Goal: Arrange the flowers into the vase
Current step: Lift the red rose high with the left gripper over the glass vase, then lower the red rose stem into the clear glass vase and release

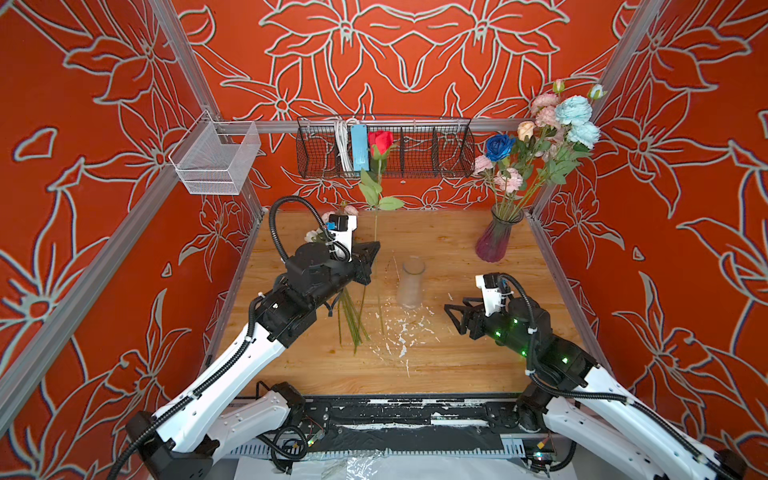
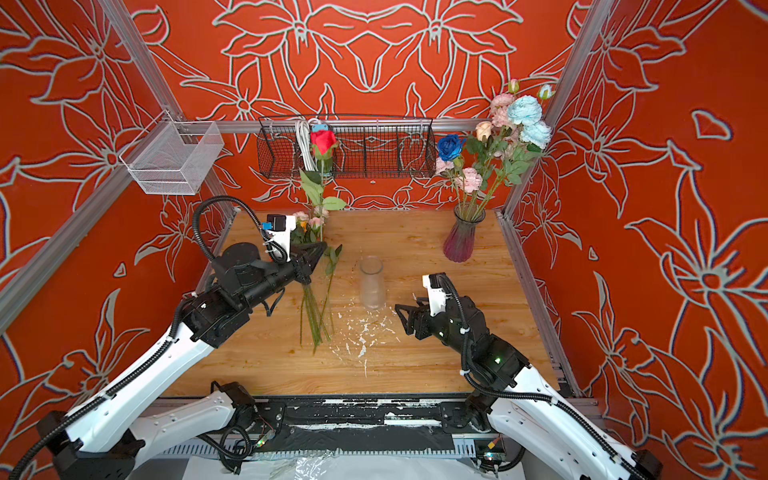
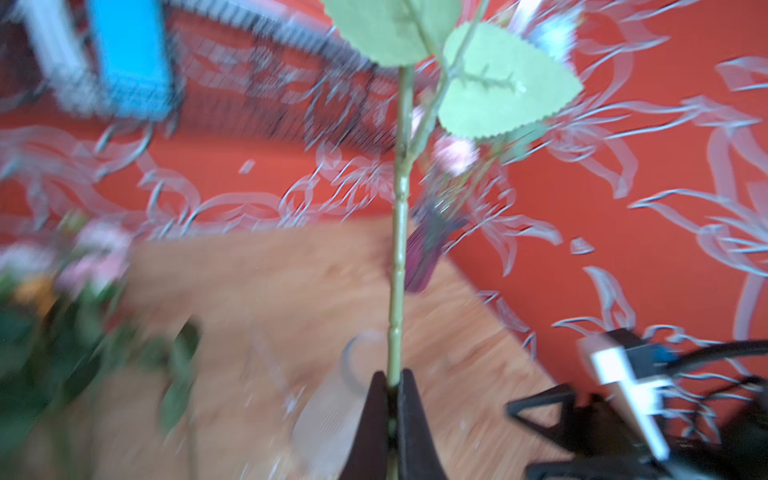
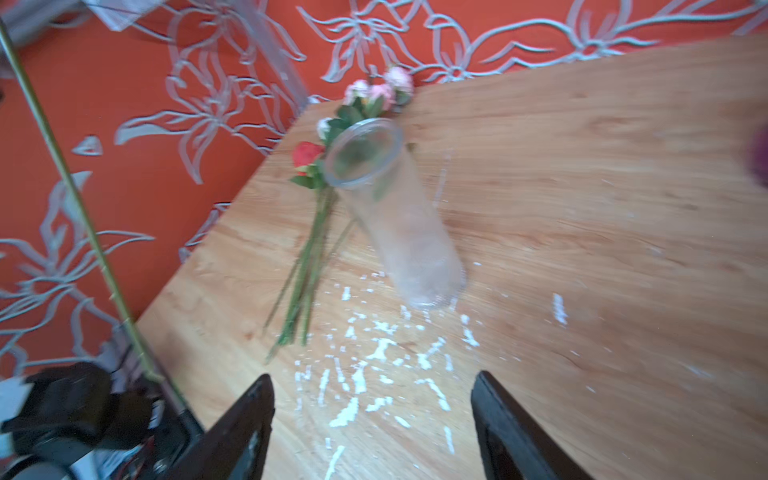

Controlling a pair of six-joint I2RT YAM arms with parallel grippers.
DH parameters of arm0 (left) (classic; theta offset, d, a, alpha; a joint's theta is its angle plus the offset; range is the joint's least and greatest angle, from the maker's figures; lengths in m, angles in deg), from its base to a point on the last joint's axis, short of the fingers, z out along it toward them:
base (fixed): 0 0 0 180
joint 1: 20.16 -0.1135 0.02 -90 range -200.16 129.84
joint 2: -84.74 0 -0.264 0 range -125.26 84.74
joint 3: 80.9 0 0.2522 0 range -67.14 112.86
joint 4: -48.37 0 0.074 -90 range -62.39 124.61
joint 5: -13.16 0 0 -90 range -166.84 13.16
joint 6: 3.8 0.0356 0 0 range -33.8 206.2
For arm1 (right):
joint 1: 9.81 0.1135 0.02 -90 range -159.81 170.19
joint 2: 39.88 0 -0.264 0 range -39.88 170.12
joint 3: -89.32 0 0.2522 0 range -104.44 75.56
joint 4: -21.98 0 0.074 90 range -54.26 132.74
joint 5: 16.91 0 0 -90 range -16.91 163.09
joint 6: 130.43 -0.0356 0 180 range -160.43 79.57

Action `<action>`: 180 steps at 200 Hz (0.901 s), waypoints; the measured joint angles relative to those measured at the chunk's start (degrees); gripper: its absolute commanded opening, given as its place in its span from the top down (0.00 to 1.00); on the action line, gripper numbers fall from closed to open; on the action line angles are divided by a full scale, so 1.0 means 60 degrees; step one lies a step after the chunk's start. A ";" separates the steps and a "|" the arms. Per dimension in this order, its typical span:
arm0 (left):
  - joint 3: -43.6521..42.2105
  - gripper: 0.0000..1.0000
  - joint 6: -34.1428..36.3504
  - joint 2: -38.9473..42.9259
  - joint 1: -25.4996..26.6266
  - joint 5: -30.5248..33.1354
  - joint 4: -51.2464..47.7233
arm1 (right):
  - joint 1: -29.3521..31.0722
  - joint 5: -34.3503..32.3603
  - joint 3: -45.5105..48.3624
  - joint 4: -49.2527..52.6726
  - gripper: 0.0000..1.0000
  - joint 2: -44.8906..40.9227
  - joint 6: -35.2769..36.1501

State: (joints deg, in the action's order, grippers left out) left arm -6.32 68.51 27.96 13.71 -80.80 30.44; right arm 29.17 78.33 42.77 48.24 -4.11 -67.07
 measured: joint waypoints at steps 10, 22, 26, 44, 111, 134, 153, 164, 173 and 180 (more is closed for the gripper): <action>0.0007 1.00 0.0262 -0.0095 0.0288 0.0058 0.0732 | 0.0000 0.0109 0.0000 -0.0244 0.24 0.0069 0.0036; 0.0113 1.00 0.0616 -0.0379 0.0568 0.0117 0.1468 | 0.0000 0.0117 0.0011 -0.0437 0.24 0.0131 0.0044; 0.0178 1.00 0.0725 -0.0492 0.0641 0.0157 0.1668 | 0.0000 0.0095 0.0022 -0.0481 0.24 0.0142 0.0044; 0.0678 1.00 0.1268 -0.1293 0.0874 0.0342 0.2579 | 0.0000 -0.0084 0.0178 -0.0634 0.24 0.0095 0.0040; 0.3315 1.00 0.3053 -0.4277 0.0991 0.0831 0.4258 | 0.0000 -0.0914 0.0302 -0.0331 0.24 -0.0546 0.0033; 0.3625 1.00 0.3508 -0.4819 0.0991 0.1005 0.4371 | 0.0000 -0.1089 0.0350 -0.0193 0.24 -0.0831 0.0036; 0.3432 1.00 0.3712 -0.4951 0.0991 0.1122 0.4481 | 0.0000 -0.1213 0.0404 -0.0058 0.24 -0.1009 0.0040; 0.3151 1.00 0.3778 -0.4951 0.0991 0.1217 0.4656 | 0.0000 -0.1275 0.0408 0.0044 0.24 -0.1078 0.0040; 0.2885 1.00 0.3803 -0.4951 0.0991 0.1293 0.4827 | 0.0000 -0.1293 0.0412 0.0106 0.24 -0.1093 0.0040; 0.2637 1.00 0.3807 -0.4951 0.0991 0.1351 0.4936 | 0.0000 -0.1293 0.0415 0.0138 0.24 -0.1096 0.0040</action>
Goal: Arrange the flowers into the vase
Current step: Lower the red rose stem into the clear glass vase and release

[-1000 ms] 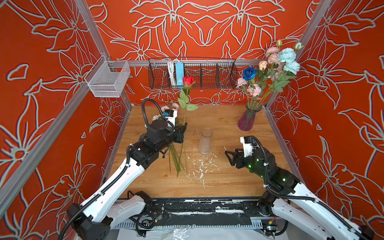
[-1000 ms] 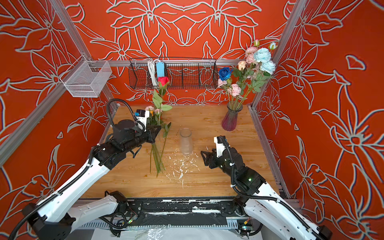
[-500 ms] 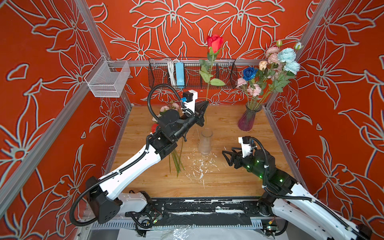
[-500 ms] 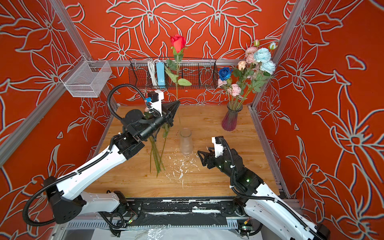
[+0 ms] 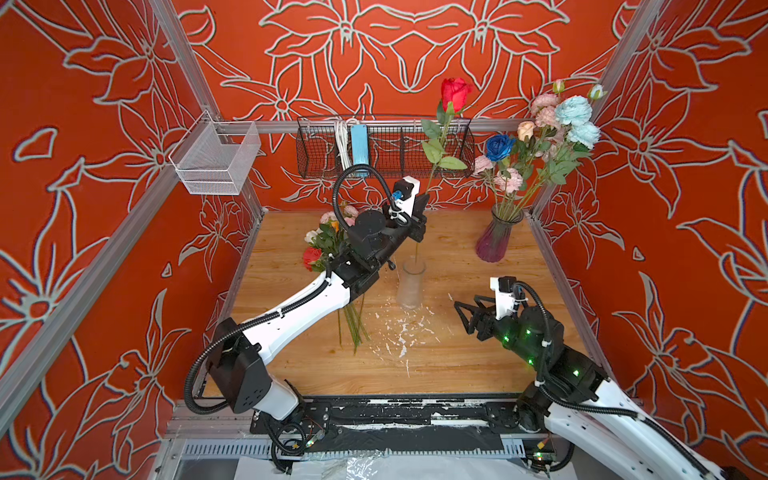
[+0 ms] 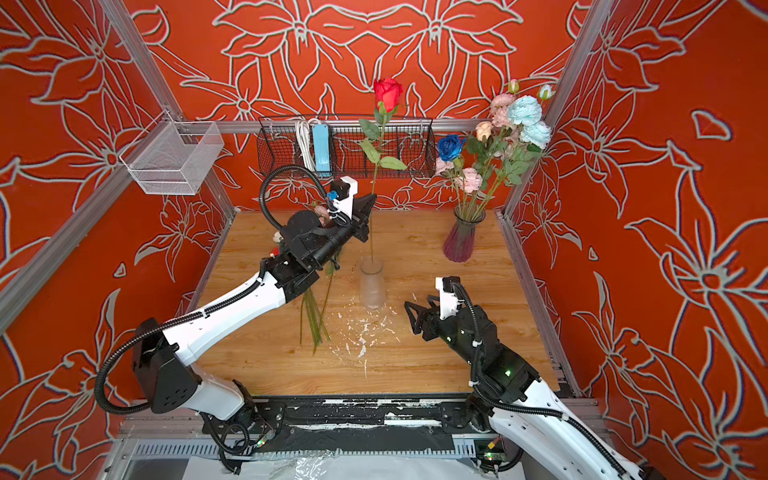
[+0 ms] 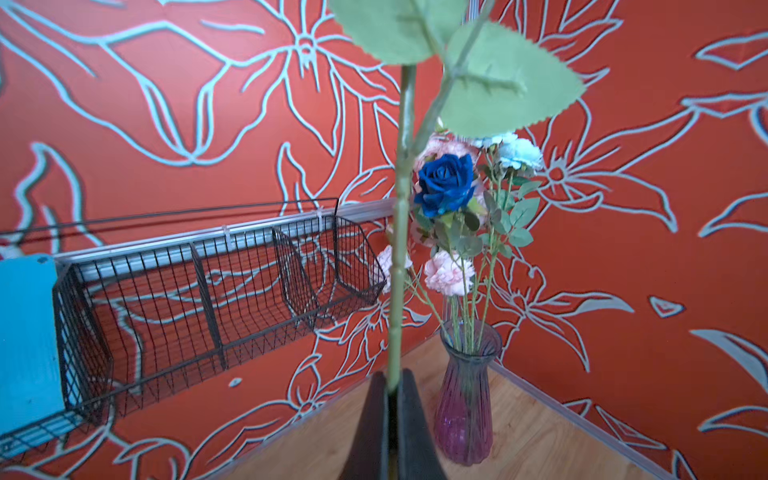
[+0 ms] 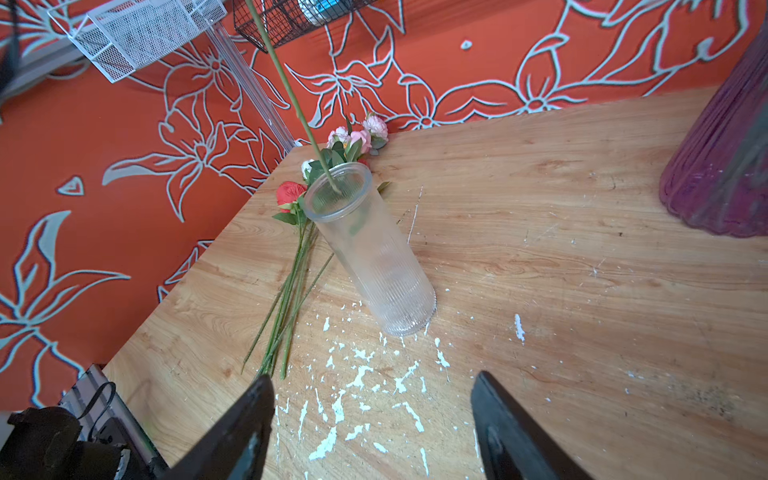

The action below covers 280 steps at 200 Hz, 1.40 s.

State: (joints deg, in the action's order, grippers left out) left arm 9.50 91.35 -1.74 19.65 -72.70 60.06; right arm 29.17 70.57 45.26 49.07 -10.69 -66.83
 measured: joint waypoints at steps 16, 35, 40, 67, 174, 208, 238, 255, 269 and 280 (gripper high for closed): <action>-0.0616 1.00 -0.0033 0.0000 0.0000 0.0087 0.0204 | 0.0000 0.0000 0.0018 0.0047 0.24 0.0011 0.0000; -0.1344 1.00 -0.0149 -0.0025 0.0000 0.0186 0.0339 | 0.0000 -0.0004 0.0066 0.0091 0.24 0.0040 -0.0004; -0.1523 1.00 -0.0197 -0.0036 0.0000 0.0222 0.0397 | 0.0000 -0.0004 0.0076 0.0095 0.24 0.0058 -0.0004; -0.2328 0.82 -0.0470 -0.0117 0.0000 0.0361 0.0532 | 0.0000 -0.0007 0.0193 0.0076 0.24 0.0189 -0.0007; -0.3810 0.76 -0.1337 0.0586 0.0011 0.0375 0.0481 | 0.0000 0.0007 0.0204 0.0036 0.24 0.0943 -0.0007; -0.3916 0.56 -0.1650 0.2011 0.0047 0.0962 -0.0634 | 0.0000 0.0007 0.0200 0.0113 0.25 0.0933 -0.0007; -0.3872 0.44 -0.2608 0.3089 -0.0306 0.2095 -0.2597 | 0.0000 0.0015 0.0226 0.0007 0.27 0.0980 -0.0153; -0.3843 0.43 -0.3741 0.3100 -0.1322 0.1963 -0.4182 | 0.0000 0.0018 0.0328 -0.0135 0.28 0.1053 -0.0251; -0.3829 0.43 -0.4513 0.2630 -0.2313 0.1457 -0.5435 | 0.0000 0.0018 0.0404 -0.0178 0.29 0.1158 -0.0328; -0.3687 0.46 -0.4867 0.1898 -0.2871 0.1056 -0.6386 | 0.0000 0.0015 0.0412 -0.0204 0.30 0.1308 -0.0372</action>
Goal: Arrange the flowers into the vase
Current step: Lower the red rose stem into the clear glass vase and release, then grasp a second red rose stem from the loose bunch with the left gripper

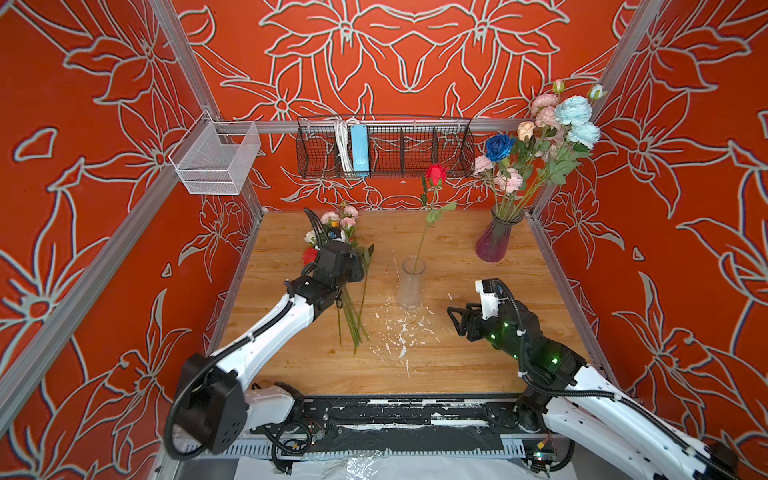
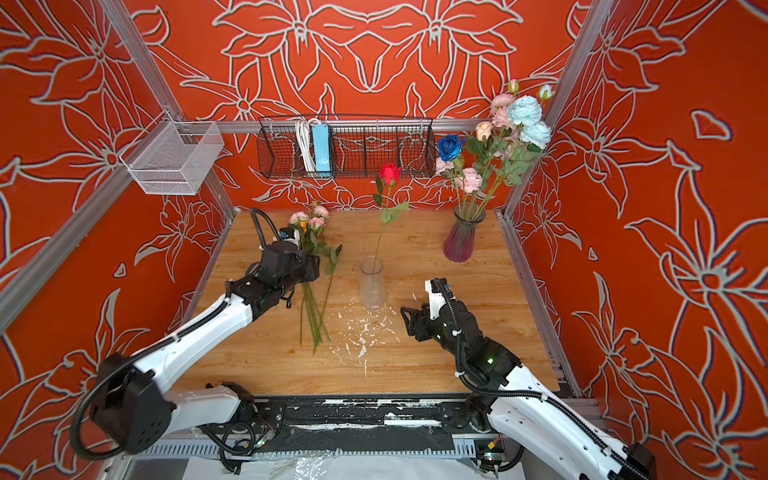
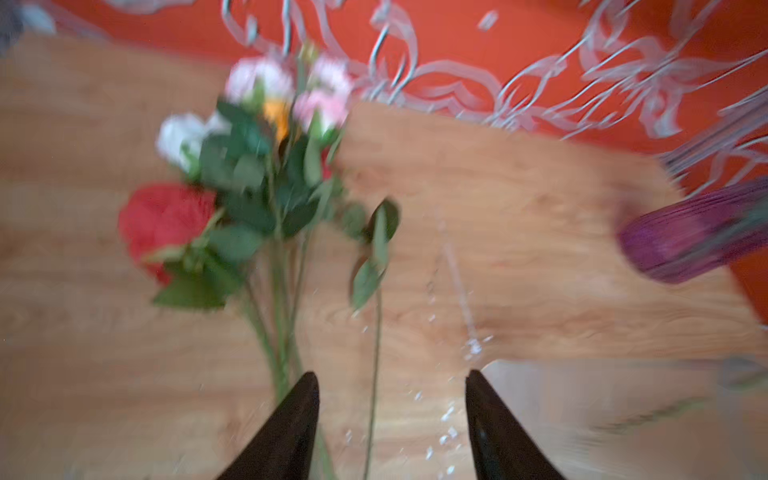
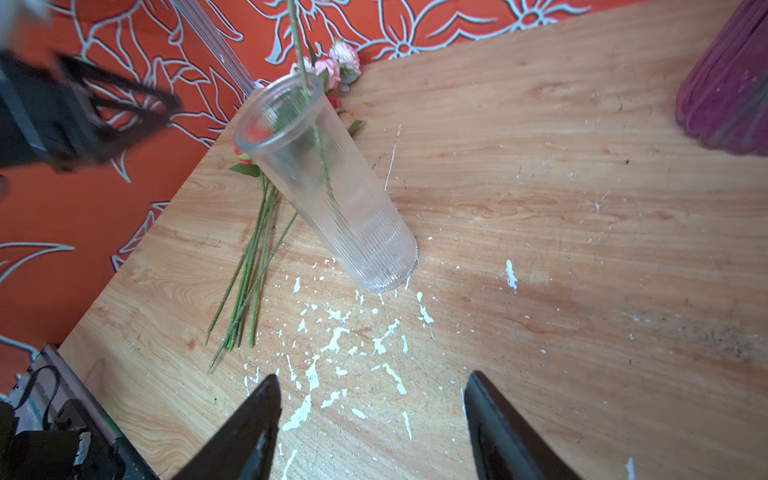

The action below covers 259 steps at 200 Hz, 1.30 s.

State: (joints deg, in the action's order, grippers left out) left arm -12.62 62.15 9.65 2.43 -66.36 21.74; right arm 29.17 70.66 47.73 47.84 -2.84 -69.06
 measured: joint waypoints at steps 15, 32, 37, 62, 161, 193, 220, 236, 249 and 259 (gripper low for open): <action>0.0474 0.47 -0.0106 -0.1290 -0.0215 -0.0685 -0.1151 | 0.0000 0.0000 0.0000 -0.0062 0.30 0.0197 -0.0047; 0.1115 0.49 -0.0073 -0.2637 -0.0182 -0.1381 -0.2004 | 0.0000 0.0000 0.0000 -0.0098 0.30 0.0382 -0.0087; 0.1315 0.49 -0.0051 -0.2965 -0.0153 -0.1515 -0.2204 | 0.0000 0.0004 0.0004 -0.0106 0.30 0.0408 -0.0098; 0.2244 0.48 0.0044 -0.4189 -0.0007 -0.1639 -0.2758 | 0.0000 -0.0007 0.0069 -0.0157 0.30 0.0321 -0.0182; 0.3716 0.98 0.0459 -0.6189 0.0546 -0.0900 -0.3479 | 0.0000 -0.0164 0.0168 0.0171 0.30 -0.0084 -0.0208; 0.3683 0.98 0.0499 -0.4845 0.1122 -0.0907 -0.3643 | 0.0000 -0.0248 0.0168 0.0211 0.30 -0.0157 -0.0208; 0.3497 1.00 0.0291 -0.2648 0.1242 -0.0827 -0.3544 | 0.0000 -0.0317 0.0168 0.0229 0.30 -0.0288 -0.0208; 0.3293 1.00 0.0127 -0.1410 0.1209 -0.0750 -0.3381 | 0.0000 -0.0350 0.0168 0.0237 0.30 -0.0382 -0.0211; 0.2896 1.00 0.0040 -0.0459 0.1180 -0.0790 -0.3071 | 0.0000 -0.0397 0.0168 0.0248 0.30 -0.0470 -0.0211; 0.2404 1.00 0.0007 0.0331 0.1180 -0.0907 -0.2761 | 0.0000 -0.0455 0.0168 0.0262 0.30 -0.0554 -0.0211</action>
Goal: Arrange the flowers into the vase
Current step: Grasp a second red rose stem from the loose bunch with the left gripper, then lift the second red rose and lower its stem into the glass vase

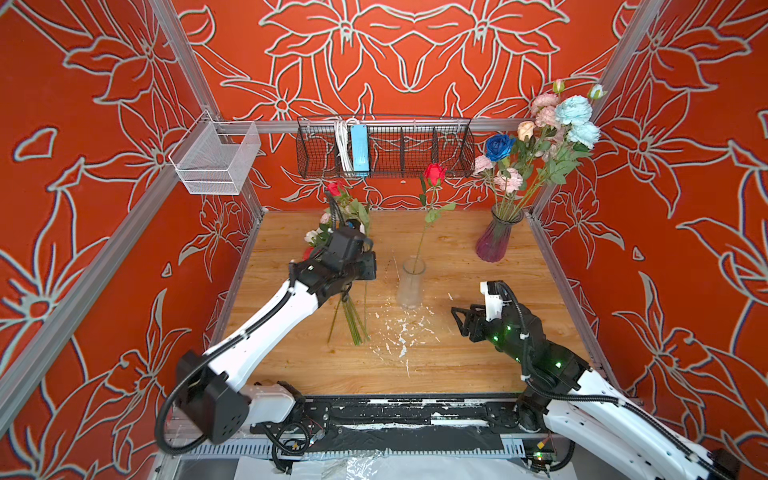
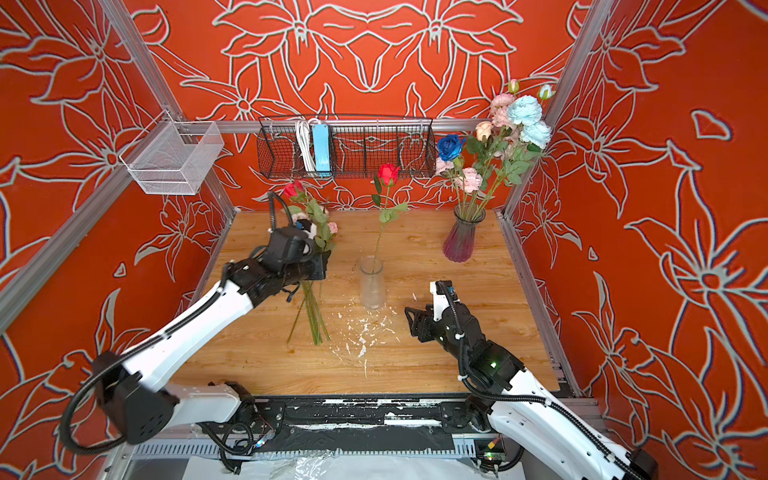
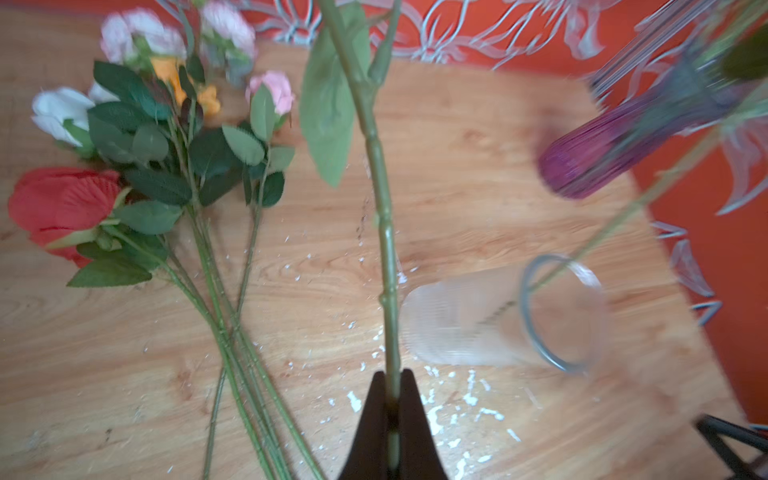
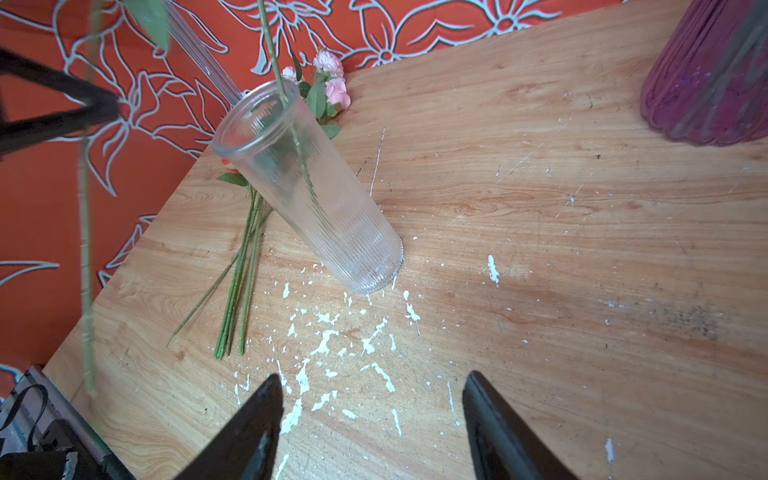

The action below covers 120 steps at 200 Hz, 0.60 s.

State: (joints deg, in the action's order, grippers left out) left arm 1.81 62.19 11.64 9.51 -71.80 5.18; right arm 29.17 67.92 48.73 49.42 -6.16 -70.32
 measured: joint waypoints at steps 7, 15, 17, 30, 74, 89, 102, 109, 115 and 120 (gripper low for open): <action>-0.0321 1.00 0.0004 0.0463 0.0000 -0.0084 0.0208 | 0.0000 -0.0033 0.0000 0.0011 0.30 -0.0058 0.0000; -0.0678 1.00 0.0044 0.0980 0.0000 -0.0211 0.0474 | 0.0000 -0.0073 0.0004 0.0025 0.30 -0.0117 0.0000; -0.0772 1.00 0.0062 0.1096 0.0000 -0.0240 0.0576 | 0.0000 -0.0076 0.0004 0.0029 0.30 -0.0127 0.0000; -0.1286 1.00 0.0259 0.1840 0.0000 -0.0477 0.1300 | 0.0000 -0.0109 0.0025 0.0022 0.30 -0.0160 0.0000; -0.1727 1.00 0.1461 0.2495 0.0000 -0.1282 0.4306 | 0.0000 -0.0146 0.0098 -0.0109 0.30 -0.0044 0.0000; -0.1388 1.00 0.1861 0.2098 0.0004 -0.1588 0.5013 | 0.0000 -0.0142 0.0109 -0.0157 0.30 -0.0004 -0.0004; -0.0856 1.00 0.2171 0.1555 0.0018 -0.1789 0.5457 | 0.0000 -0.0142 0.0135 -0.0175 0.30 0.0029 -0.0007; -0.0568 1.00 0.2302 0.1279 0.0040 -0.1880 0.5632 | 0.0000 -0.0142 0.0157 -0.0175 0.30 0.0018 -0.0011; -0.0299 1.00 0.2397 0.1035 0.0062 -0.1942 0.5737 | 0.0000 -0.0142 0.0164 -0.0171 0.30 0.0000 -0.0011; -0.0062 1.00 0.2510 0.0820 0.0098 -0.1971 0.5850 | 0.0000 -0.0142 0.0164 -0.0168 0.30 -0.0011 -0.0011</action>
State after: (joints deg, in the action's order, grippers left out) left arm 1.44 77.25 16.55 10.10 -83.62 40.28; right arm 29.17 67.07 49.72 48.41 -6.23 -70.39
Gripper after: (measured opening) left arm 0.054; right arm 0.699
